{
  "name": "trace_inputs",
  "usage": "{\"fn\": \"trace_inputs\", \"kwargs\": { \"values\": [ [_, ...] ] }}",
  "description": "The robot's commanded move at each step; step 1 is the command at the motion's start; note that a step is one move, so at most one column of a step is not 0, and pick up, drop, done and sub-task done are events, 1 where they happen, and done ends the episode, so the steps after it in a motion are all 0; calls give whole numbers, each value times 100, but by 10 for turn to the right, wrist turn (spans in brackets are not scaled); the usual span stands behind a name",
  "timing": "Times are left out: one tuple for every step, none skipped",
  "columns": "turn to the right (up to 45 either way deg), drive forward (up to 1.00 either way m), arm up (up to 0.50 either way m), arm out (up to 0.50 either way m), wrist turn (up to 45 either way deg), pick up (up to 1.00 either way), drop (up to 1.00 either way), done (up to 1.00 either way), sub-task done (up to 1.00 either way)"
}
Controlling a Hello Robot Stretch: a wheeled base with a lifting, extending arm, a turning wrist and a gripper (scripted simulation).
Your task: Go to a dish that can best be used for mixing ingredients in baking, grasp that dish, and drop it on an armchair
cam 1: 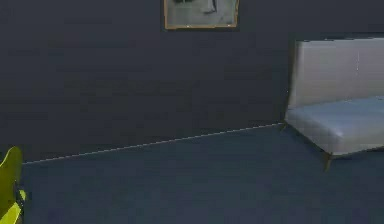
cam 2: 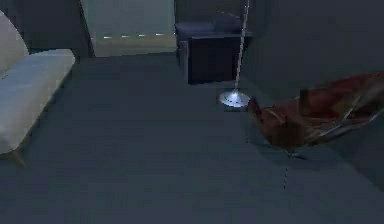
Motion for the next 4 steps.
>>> {"fn": "trace_inputs", "kwargs": {
  "values": [
    [-180,0,0,0,0,0,0,0,0],
    [0,90,0,0,0,0,0,0,0],
    [-450,0,0,0,0,0,0,0,0],
    [-450,0,0,0,0,0,0,0,0]
  ]
}}
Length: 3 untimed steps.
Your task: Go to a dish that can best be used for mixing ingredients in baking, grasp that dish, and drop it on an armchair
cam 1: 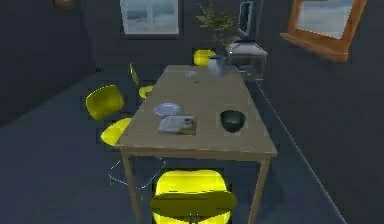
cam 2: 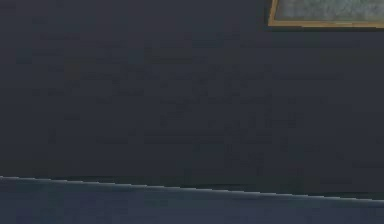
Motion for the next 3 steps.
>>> {"fn": "trace_inputs", "kwargs": {
  "values": [
    [-450,0,0,0,0,0,0,0,0],
    [-270,0,0,0,0,0,0,0,0],
    [450,0,0,0,0,0,0,0,0]
  ]
}}
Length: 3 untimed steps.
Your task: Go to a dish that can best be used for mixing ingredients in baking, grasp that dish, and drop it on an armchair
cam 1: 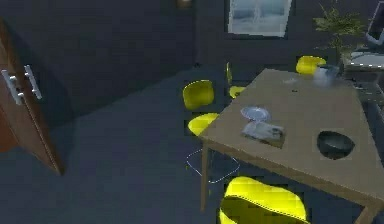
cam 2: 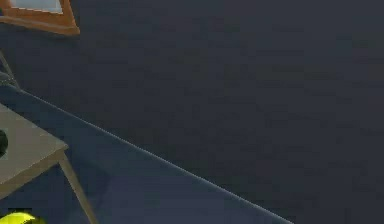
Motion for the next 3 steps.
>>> {"fn": "trace_inputs", "kwargs": {
  "values": [
    [450,0,0,0,0,0,0,0,0],
    [210,0,0,0,0,0,0,0,0],
    [0,35,0,0,0,0,0,0,0]
  ]
}}
